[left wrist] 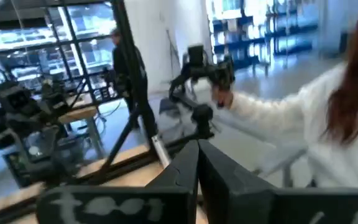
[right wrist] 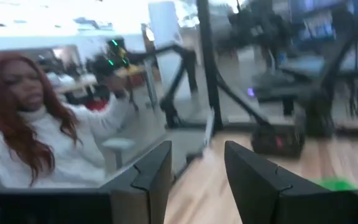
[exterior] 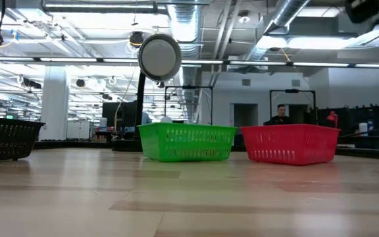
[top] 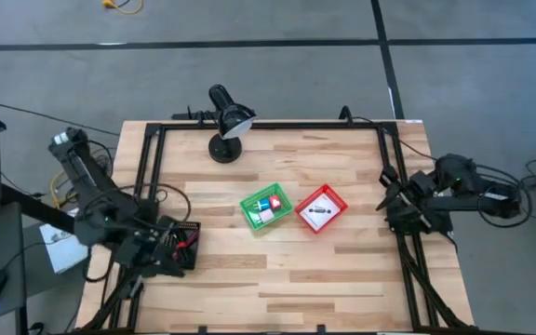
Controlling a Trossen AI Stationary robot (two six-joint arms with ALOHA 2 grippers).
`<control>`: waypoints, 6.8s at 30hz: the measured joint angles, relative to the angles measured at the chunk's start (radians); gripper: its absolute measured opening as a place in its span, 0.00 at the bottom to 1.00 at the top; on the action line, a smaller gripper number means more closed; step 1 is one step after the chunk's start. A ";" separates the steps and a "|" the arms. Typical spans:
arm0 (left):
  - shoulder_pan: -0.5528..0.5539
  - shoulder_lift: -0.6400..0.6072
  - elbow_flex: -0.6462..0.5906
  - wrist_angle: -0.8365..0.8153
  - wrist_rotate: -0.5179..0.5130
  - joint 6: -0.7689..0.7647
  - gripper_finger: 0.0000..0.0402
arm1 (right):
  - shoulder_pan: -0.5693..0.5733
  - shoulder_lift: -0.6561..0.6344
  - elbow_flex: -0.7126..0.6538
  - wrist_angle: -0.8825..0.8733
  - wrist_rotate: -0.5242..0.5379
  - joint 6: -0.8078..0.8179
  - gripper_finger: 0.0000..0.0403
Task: Pick and place items into bin
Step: Return to Home Position
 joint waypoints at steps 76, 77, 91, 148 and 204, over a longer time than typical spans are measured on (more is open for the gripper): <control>0.678 -0.870 -0.803 0.182 0.154 -0.167 0.00 | -0.003 -0.126 -0.478 0.443 0.063 0.020 0.34; 0.678 -0.870 -0.804 0.179 0.150 -0.167 0.00 | -0.003 -0.127 -0.478 0.460 0.062 0.005 0.34; 0.678 -0.870 -0.805 0.126 0.103 -0.199 0.00 | 0.040 -0.126 -0.479 0.394 0.373 0.096 0.33; 0.678 -0.848 -0.792 -0.131 0.101 -0.221 0.00 | 0.076 -0.116 -0.478 0.315 0.650 0.069 0.34; 0.678 -0.848 -0.791 -0.131 0.101 -0.216 0.00 | 0.076 -0.116 -0.478 0.315 0.650 0.069 0.33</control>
